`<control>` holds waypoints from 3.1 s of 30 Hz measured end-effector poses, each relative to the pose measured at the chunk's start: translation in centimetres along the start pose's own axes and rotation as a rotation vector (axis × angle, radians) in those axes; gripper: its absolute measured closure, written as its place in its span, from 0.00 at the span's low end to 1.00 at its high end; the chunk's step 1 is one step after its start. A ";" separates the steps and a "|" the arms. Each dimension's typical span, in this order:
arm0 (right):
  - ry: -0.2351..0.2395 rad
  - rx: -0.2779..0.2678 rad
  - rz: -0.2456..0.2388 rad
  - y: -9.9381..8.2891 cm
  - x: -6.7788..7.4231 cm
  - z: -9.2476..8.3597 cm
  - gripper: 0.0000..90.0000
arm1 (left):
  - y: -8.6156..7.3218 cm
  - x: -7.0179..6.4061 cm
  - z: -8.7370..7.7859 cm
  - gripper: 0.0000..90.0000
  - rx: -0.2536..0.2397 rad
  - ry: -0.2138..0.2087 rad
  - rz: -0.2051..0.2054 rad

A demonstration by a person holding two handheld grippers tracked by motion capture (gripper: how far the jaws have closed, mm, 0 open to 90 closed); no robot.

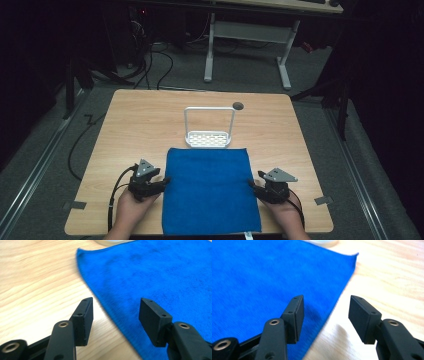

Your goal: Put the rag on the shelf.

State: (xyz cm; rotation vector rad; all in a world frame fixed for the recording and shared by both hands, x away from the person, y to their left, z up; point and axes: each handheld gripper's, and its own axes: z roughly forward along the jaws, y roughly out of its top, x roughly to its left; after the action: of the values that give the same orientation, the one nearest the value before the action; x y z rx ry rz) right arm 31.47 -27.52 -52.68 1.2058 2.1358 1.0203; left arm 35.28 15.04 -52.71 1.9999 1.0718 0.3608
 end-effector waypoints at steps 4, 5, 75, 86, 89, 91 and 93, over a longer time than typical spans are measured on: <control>0.009 -0.002 0.042 -0.1 -0.5 0.0 0.49 | 0.0 0.5 0.1 0.50 -0.001 0.004 -0.021; 0.006 -0.001 0.050 0.0 -0.5 0.0 0.49 | 0.0 0.5 0.1 0.50 -0.002 0.008 -0.019; 0.089 -0.052 0.046 1.7 -0.5 0.2 0.42 | 5.7 3.4 7.5 0.69 0.007 0.046 -0.094; 0.033 0.052 0.117 5.4 -2.4 4.7 0.48 | 5.7 2.8 7.6 0.88 0.018 0.080 -0.038; 0.023 0.085 0.130 6.0 -3.1 6.2 0.49 | 5.7 2.8 7.6 0.92 0.020 0.075 -0.039; 0.006 0.090 0.132 6.3 -3.4 6.9 0.52 | 5.7 2.9 7.6 0.94 0.020 0.073 -0.039; -0.005 0.108 0.140 6.5 -3.8 7.6 0.52 | 5.7 2.9 7.6 0.94 0.020 0.072 -0.040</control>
State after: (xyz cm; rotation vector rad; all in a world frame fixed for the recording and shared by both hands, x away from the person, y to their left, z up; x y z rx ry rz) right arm 42.01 -25.81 -51.92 1.4242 2.1516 0.9693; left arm 44.56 11.57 -53.43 1.9932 1.1631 0.4051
